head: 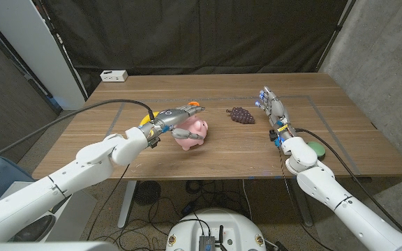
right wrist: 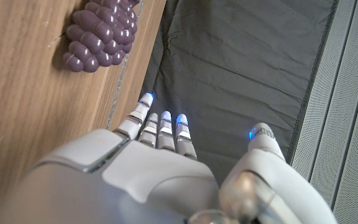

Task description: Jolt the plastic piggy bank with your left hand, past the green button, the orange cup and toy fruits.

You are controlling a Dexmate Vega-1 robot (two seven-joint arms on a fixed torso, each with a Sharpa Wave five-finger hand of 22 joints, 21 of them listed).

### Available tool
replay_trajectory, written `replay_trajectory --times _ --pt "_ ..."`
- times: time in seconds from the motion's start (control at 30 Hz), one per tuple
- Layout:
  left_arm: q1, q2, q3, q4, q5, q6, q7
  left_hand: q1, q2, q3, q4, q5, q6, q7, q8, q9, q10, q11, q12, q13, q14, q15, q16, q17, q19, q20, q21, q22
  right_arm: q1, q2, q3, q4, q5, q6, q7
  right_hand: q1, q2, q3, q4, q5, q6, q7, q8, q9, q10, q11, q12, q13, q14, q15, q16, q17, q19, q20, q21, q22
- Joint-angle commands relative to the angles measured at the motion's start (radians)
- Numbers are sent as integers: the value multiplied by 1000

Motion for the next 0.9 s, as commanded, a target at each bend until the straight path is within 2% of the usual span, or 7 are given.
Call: replay_trajectory --times 0.03,0.33,0.47,0.57,0.7,0.77,0.9 --pt "-79 -21 68 16 21 46 -128 18 -2 0 -1 7 -27 -8 0 3 -28 9 -2 6 -14 8 0 3 -7 5 -8 3 -7 2 3 0 1 -1 -6 0 9 3 -6 3 7 -2 3 2 12 -4 1 5 0 5 4 -1 2 11 -1 1" --pt "-111 -34 93 37 -15 32 -170 37 1 2 -3 9 -49 -13 4 3 -43 5 4 7 9 -12 14 3 11 3 -10 5 -12 8 7 6 9 7 -8 2 10 3 -7 2 11 -7 3 2 16 -8 1 5 5 7 5 -2 2 17 -6 2" --pt "-124 -44 101 52 -45 25 -186 71 16 12 -7 11 -36 -17 19 5 -39 0 16 10 33 -19 22 3 71 0 7 11 -17 15 11 8 16 10 -15 3 10 4 -8 2 11 -8 3 2 17 -8 2 6 6 9 5 -2 1 20 -8 2" --pt "-131 -55 103 65 -83 20 -199 160 39 34 -14 3 -9 -13 35 7 -18 -3 39 18 88 -38 33 4 213 0 45 13 -20 16 13 8 17 14 -17 4 11 4 -9 2 13 -9 4 2 19 -10 2 6 8 11 6 -2 1 25 -10 2" --pt "-140 -67 107 82 -130 17 -213 331 81 77 -20 -20 84 23 63 14 61 3 85 43 205 -71 53 8 440 -1 100 10 -26 18 17 8 19 18 -21 5 12 4 -9 2 15 -11 4 3 22 -14 3 6 12 14 7 -2 0 30 -13 2" --pt "-141 -71 110 80 -134 27 -213 403 106 90 -19 -16 128 44 73 19 107 10 112 62 264 -85 68 14 520 0 118 9 -28 18 17 9 18 20 -22 5 12 4 -9 2 15 -11 4 3 21 -14 2 6 12 15 7 -2 1 31 -14 2" --pt "-136 -77 114 77 -139 47 -200 491 142 96 -19 -7 218 56 103 32 168 -7 150 97 343 -115 99 28 623 -7 146 9 -29 20 18 13 20 26 -18 6 12 4 -10 2 16 -15 4 3 22 -16 2 7 14 17 8 -3 1 34 -15 2"
